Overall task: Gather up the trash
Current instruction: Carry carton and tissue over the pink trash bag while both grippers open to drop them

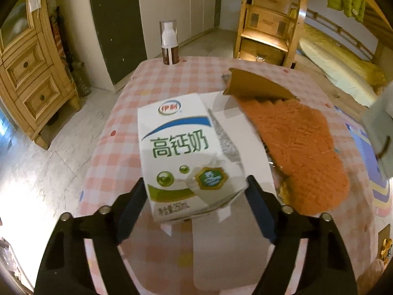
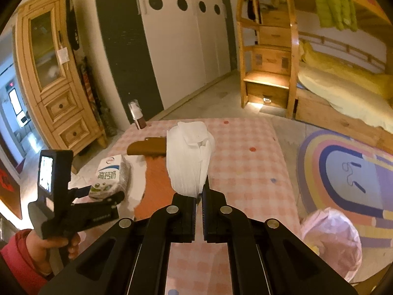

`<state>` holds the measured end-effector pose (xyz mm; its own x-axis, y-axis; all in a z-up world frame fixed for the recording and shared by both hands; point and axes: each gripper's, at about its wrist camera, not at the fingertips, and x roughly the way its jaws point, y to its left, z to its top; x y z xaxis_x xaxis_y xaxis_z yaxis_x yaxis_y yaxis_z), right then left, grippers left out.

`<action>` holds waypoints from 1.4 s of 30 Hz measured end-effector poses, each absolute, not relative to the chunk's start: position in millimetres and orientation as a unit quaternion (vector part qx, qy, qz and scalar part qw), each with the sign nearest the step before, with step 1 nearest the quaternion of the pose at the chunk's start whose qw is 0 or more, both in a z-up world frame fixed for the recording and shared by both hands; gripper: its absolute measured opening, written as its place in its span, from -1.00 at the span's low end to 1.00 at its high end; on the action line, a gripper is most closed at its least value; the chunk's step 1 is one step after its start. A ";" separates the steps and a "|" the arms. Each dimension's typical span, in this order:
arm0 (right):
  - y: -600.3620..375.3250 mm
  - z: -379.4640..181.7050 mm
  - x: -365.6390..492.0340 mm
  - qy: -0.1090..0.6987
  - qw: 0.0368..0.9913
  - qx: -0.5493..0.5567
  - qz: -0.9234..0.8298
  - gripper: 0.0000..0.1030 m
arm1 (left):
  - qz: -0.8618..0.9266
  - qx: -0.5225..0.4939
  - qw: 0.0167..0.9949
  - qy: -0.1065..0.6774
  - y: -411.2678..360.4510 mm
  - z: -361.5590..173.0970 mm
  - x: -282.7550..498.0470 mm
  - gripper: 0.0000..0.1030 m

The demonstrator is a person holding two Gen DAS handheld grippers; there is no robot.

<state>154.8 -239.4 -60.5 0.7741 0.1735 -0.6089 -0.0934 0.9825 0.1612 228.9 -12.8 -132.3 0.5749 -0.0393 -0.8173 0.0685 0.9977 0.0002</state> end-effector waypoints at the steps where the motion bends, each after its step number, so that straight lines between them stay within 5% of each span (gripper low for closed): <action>1: -240.9 -61.2 154.1 0.329 0.939 0.063 0.070 -0.93 | -0.029 0.018 0.889 0.456 -13.1 -132.6 227.9 0.44; 19: -262.4 -47.0 98.1 0.310 0.945 0.090 0.060 -0.93 | -0.094 0.001 0.936 0.339 5.8 -43.1 127.8 0.39; 42: -413.7 -72.7 -12.3 0.303 0.930 0.171 -0.114 -0.92 | -0.348 0.138 0.871 0.319 -230.8 -67.1 62.0 0.40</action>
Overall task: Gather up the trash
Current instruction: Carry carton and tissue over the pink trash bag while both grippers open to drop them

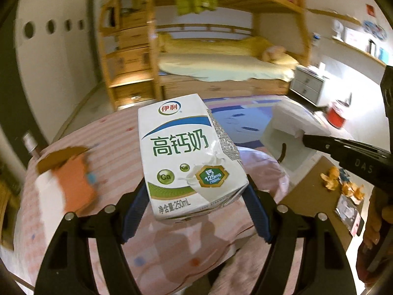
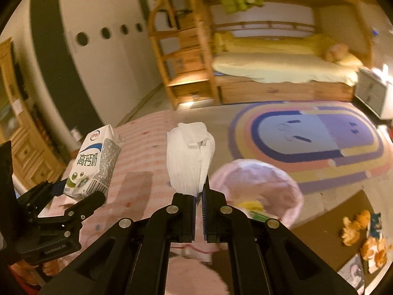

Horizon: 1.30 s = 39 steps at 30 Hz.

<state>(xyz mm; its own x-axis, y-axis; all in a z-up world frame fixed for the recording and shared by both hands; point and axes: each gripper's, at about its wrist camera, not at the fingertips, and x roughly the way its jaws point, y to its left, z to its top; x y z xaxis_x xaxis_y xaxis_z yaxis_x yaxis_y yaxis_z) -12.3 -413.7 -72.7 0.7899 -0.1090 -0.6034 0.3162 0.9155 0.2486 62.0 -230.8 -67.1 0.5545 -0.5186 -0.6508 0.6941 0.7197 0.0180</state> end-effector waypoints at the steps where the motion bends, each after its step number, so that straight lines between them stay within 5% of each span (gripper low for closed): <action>1: -421.9 -75.0 -14.5 0.302 0.929 0.177 -0.122 -0.92 | -0.356 0.143 0.867 0.318 -240.7 -68.7 62.1 0.40; 16: -494.0 -113.8 7.9 0.317 0.908 0.217 -0.170 -0.89 | -0.423 0.164 0.825 0.336 -338.6 -98.9 90.9 0.44; 19: -503.3 -124.5 20.9 0.323 0.904 0.223 -0.168 -0.70 | -0.425 0.164 0.821 0.343 -344.3 -103.9 99.5 0.54; 21: -507.1 -131.1 25.6 0.325 0.902 0.226 -0.172 -0.20 | -0.420 0.161 0.825 0.343 -344.1 -105.6 103.4 0.66; 22: -507.3 -132.8 26.1 0.326 0.901 0.226 -0.178 -0.18 | -0.416 0.160 0.827 0.342 -341.4 -106.4 105.4 0.67; 39: -447.6 -89.5 -0.4 0.308 0.920 0.199 -0.134 -0.18 | -0.318 0.120 0.870 0.357 -241.8 -87.6 104.4 0.67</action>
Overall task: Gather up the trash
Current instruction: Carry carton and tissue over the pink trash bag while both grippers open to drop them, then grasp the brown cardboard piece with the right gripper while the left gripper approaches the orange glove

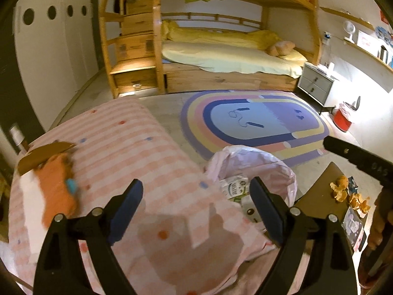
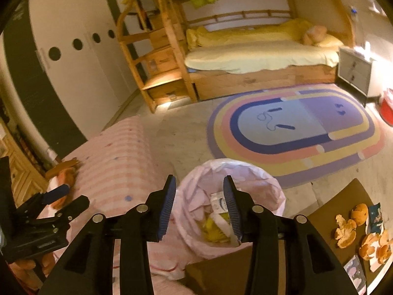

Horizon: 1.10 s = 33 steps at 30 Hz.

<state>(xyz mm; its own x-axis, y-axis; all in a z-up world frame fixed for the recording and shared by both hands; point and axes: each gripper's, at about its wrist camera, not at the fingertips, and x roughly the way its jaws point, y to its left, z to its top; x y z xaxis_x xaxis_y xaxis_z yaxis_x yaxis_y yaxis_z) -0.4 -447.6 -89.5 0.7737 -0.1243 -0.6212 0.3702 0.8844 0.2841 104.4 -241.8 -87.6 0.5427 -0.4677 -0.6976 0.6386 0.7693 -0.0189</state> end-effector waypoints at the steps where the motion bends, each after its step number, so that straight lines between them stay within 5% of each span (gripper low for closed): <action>1: -441.3 -86.5 -0.2 0.309 0.922 0.196 -0.129 -0.18 | -0.312 0.118 0.873 0.357 -234.9 -85.0 103.0 0.67; 33: -215.0 -68.8 107.2 0.362 0.928 0.040 0.075 -0.17 | -0.036 0.013 0.926 0.376 35.5 -78.9 126.7 0.76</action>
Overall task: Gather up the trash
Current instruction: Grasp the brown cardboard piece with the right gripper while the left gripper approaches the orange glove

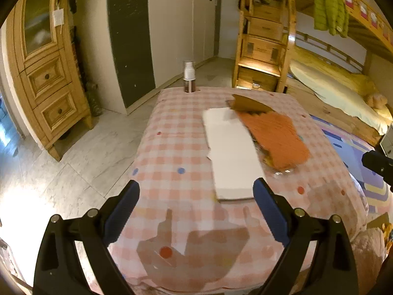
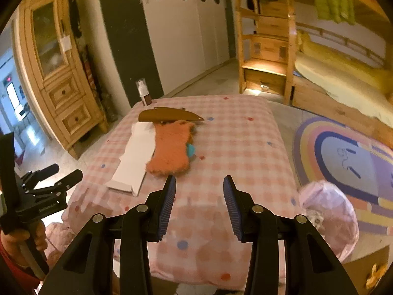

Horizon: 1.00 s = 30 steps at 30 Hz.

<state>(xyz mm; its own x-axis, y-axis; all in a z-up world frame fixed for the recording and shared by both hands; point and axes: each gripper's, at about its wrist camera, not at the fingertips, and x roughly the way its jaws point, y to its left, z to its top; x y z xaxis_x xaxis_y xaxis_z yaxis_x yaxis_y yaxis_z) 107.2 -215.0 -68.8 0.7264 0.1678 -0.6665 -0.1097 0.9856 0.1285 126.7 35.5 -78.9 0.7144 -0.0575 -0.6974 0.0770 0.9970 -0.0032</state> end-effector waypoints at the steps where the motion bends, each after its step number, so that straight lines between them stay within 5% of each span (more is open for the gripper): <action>1: -210.1 -69.2 113.5 0.364 0.927 0.038 0.077 -0.17 | -0.035 0.011 0.925 0.378 39.1 -79.1 130.6 0.76; 23: -87.8 -88.9 284.7 0.387 0.916 -0.023 0.100 0.04 | -0.010 -0.002 0.922 0.386 86.0 -86.3 239.8 0.76; 30: -93.5 -106.9 292.6 0.422 0.905 -0.023 0.054 -0.05 | -0.020 -0.012 0.918 0.396 87.3 -92.4 238.4 0.76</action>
<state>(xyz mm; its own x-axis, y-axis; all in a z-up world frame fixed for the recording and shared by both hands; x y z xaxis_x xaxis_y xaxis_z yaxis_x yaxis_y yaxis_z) 292.6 -93.5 -106.9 0.6379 0.0782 -0.7661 -0.1166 0.9932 0.0043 238.4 87.3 -92.4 0.6853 -0.0459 -0.7268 0.0275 0.9989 -0.0372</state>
